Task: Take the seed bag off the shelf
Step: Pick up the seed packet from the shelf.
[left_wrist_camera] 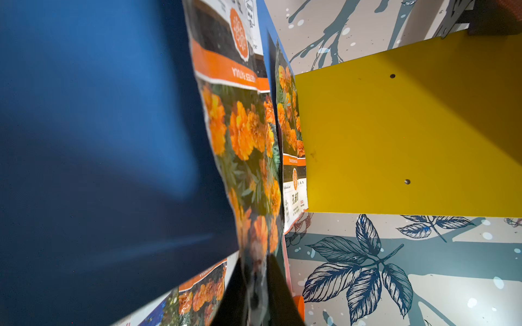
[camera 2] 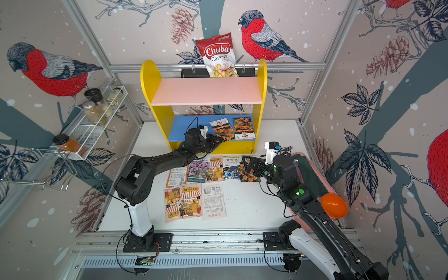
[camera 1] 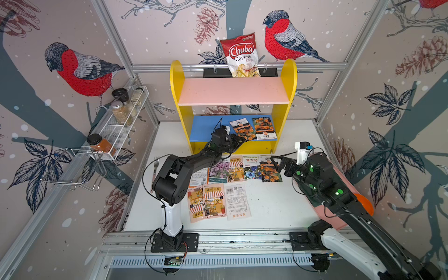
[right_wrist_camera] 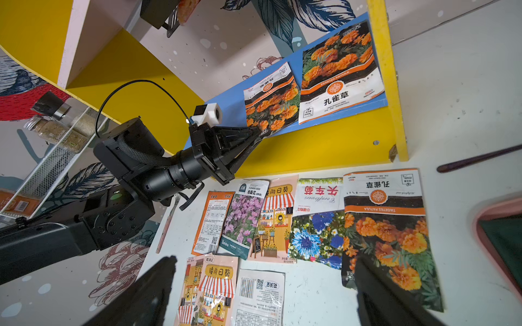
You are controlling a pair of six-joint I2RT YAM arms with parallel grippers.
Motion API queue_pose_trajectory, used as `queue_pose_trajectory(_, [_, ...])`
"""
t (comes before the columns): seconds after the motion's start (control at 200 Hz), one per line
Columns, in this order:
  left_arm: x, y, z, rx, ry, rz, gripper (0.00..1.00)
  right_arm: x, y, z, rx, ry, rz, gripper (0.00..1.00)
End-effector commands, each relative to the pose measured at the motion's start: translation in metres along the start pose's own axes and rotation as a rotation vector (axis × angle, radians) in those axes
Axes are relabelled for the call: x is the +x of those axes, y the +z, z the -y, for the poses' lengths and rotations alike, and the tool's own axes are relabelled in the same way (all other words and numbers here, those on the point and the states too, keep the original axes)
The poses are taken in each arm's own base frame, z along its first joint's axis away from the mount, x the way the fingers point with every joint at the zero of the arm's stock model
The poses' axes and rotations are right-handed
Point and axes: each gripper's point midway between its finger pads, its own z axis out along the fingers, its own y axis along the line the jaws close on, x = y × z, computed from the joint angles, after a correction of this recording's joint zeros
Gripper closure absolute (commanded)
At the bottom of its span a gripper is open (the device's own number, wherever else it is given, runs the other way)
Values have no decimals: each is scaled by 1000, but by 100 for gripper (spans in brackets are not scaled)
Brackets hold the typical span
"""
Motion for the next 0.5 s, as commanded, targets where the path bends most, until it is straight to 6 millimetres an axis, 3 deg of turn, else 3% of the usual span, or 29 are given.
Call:
queue_pose_trajectory(0.0, [-3,1,8,23,13,6,87,-10,-2,-7,-29,-6,35,0])
queue_pose_trajectory(0.3, [-2,-1,6,21,14,2,100,-9,-3,-8,-34,-8,32,0])
queue_pose_trajectory(0.495, [-1,-8,12,28,33,3,100,-8,-3,-9,-37,-8,31,0])
